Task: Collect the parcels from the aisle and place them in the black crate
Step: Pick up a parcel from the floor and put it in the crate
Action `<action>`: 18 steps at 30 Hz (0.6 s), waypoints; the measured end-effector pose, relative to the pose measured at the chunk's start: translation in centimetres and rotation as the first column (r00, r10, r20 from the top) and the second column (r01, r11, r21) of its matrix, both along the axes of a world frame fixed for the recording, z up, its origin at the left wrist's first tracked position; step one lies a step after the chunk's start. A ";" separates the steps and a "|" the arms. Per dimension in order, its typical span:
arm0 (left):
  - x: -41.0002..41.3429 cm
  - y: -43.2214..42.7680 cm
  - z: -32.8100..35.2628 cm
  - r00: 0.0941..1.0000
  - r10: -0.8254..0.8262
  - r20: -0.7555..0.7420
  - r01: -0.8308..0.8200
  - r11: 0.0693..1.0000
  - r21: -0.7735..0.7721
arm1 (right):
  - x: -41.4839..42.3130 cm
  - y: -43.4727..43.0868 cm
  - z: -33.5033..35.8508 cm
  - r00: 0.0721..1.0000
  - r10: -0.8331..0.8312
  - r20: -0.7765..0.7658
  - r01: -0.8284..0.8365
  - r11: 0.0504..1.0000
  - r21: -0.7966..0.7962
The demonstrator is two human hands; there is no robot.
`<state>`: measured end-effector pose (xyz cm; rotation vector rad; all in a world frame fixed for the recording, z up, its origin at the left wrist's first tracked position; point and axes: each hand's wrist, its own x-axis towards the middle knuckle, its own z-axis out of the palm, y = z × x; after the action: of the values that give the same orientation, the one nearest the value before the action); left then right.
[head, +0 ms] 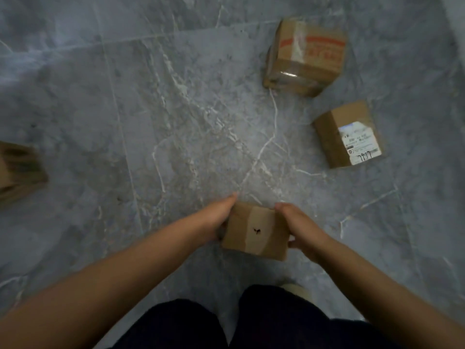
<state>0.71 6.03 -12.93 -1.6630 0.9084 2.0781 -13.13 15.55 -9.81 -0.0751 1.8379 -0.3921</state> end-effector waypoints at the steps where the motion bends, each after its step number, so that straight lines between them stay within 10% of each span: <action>1: -0.2 0.1 0.6 1.000 0.010 -0.010 -0.010 1.000 -0.007 | 0.4 -0.5 1.0 1.000 -0.010 -0.009 0.010 1.000 -0.026; 6: -1.2 -2.8 14.7 0.990 0.130 -0.056 -0.142 0.890 -0.433 | 1.1 -3.0 14.2 0.973 -0.114 -0.198 0.038 0.935 -0.352; 9: -0.4 -5.0 27.7 0.955 0.170 -0.244 -0.292 0.696 -0.656 | 0.8 -4.8 26.2 0.919 -0.391 -0.045 0.303 0.776 -0.553; 18: 0.7 -8.2 65.0 0.732 -0.064 -0.679 -0.598 0.416 -0.684 | 0.9 -10.9 61.5 0.825 -0.539 0.171 0.490 0.530 -0.692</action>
<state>1.38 -2.19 52.10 -1.5402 2.4804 2.6813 -12.25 4.60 51.69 -0.0711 1.6313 -1.5578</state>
